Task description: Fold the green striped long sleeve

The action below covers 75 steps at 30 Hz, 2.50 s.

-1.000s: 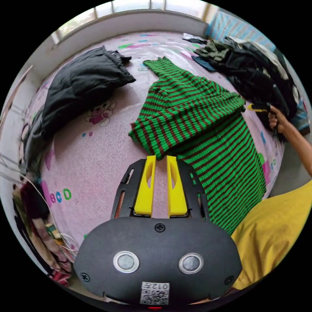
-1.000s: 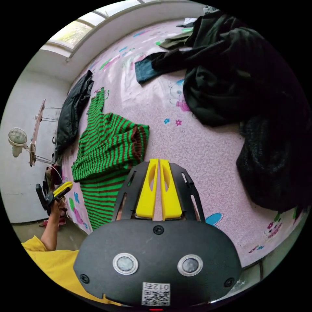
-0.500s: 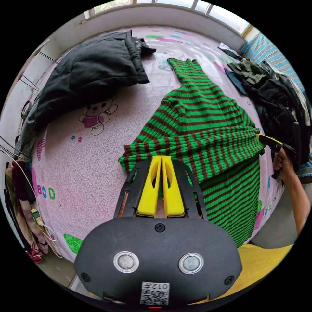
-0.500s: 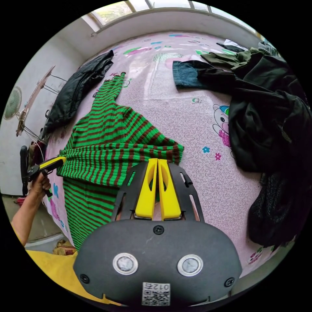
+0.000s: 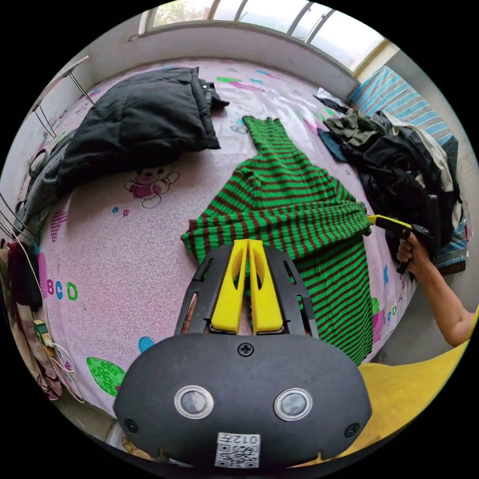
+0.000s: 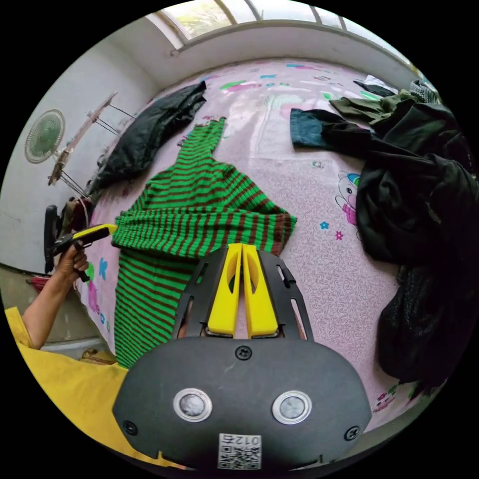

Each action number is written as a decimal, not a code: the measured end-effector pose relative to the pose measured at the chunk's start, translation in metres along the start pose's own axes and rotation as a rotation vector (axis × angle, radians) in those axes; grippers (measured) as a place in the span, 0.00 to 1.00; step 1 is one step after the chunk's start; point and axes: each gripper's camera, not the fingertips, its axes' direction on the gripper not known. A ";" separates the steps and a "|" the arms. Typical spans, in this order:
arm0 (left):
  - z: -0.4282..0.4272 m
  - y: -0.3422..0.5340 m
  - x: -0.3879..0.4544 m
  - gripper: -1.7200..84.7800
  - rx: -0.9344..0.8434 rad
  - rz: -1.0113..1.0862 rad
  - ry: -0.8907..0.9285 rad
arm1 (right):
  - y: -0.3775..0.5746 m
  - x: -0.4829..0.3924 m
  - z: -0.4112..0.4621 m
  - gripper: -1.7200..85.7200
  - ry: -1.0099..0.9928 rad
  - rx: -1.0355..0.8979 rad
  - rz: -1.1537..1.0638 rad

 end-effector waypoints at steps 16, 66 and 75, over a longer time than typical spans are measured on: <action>-0.002 0.005 -0.038 0.02 -0.067 -0.048 0.000 | 0.018 -0.007 0.024 0.02 -0.023 -0.030 0.003; -0.050 -0.060 -0.036 0.02 -0.001 -0.046 -0.009 | -0.007 -0.019 0.011 0.03 0.025 0.065 0.052; -0.040 -0.075 -0.002 0.02 0.023 0.000 0.013 | -0.007 -0.004 -0.018 0.02 0.048 0.120 0.099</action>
